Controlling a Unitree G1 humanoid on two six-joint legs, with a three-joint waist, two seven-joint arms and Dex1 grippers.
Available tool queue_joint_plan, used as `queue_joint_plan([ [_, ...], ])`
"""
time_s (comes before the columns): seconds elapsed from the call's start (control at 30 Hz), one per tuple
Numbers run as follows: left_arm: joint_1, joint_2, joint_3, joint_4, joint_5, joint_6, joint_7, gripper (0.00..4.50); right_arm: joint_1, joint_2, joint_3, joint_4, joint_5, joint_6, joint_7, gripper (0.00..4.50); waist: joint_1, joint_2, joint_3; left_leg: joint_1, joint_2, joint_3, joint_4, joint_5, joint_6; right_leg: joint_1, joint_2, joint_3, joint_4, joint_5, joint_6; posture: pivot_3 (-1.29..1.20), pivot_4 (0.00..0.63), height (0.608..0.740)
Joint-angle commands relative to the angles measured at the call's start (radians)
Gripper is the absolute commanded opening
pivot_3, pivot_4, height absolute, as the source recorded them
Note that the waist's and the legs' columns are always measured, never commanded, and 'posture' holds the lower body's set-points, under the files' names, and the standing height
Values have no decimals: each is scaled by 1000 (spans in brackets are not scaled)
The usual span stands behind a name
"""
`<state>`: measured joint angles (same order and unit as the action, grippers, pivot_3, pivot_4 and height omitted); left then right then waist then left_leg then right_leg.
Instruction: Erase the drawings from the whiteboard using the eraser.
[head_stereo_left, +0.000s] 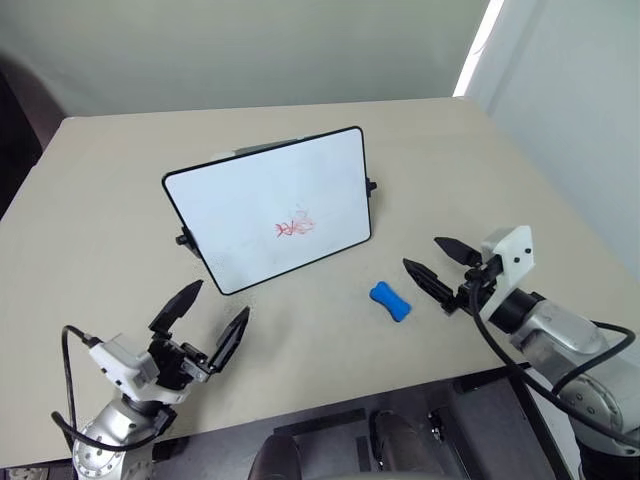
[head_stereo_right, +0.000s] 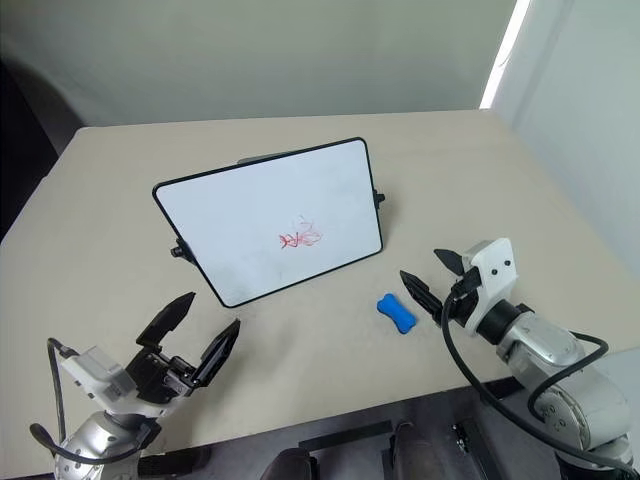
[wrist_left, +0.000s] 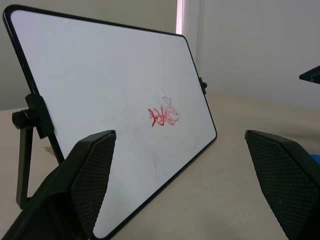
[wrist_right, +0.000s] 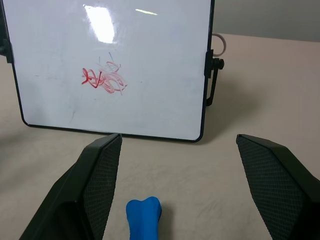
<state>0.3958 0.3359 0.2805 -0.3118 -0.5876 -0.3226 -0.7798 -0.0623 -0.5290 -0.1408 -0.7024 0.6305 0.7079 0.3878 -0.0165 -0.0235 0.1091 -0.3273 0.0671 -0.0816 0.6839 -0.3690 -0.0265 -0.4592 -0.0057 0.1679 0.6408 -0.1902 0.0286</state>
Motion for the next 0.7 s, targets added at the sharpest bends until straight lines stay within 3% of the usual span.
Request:
queue_joint_plan([
  [0.03, 3, -2, 9, -19, -1, -6, 3, 4500, -11, -10, -14, -15, 0, -25, 15, 3855, 0, 0, 0, 0, 0, 0, 0, 0, 0, 0, 0, 0, 0, 0, 0, 0, 150, 740],
  [0.6, 40, -24, -47, -60, 25, -15, 1, 4500, 42, -13, -84, -56, 26, -13, -1, 3855, 0, 0, 0, 0, 0, 0, 0, 0, 0, 0, 0, 0, 0, 0, 0, 0, 150, 740],
  [0.7, 44, -24, -41, -57, 21, -18, -2, 4500, 22, -4, -120, -67, 97, 25, -30, 3855, 0, 0, 0, 0, 0, 0, 1, 0, 0, 0, 0, 0, 0, 0, 0, 0, 150, 740],
])
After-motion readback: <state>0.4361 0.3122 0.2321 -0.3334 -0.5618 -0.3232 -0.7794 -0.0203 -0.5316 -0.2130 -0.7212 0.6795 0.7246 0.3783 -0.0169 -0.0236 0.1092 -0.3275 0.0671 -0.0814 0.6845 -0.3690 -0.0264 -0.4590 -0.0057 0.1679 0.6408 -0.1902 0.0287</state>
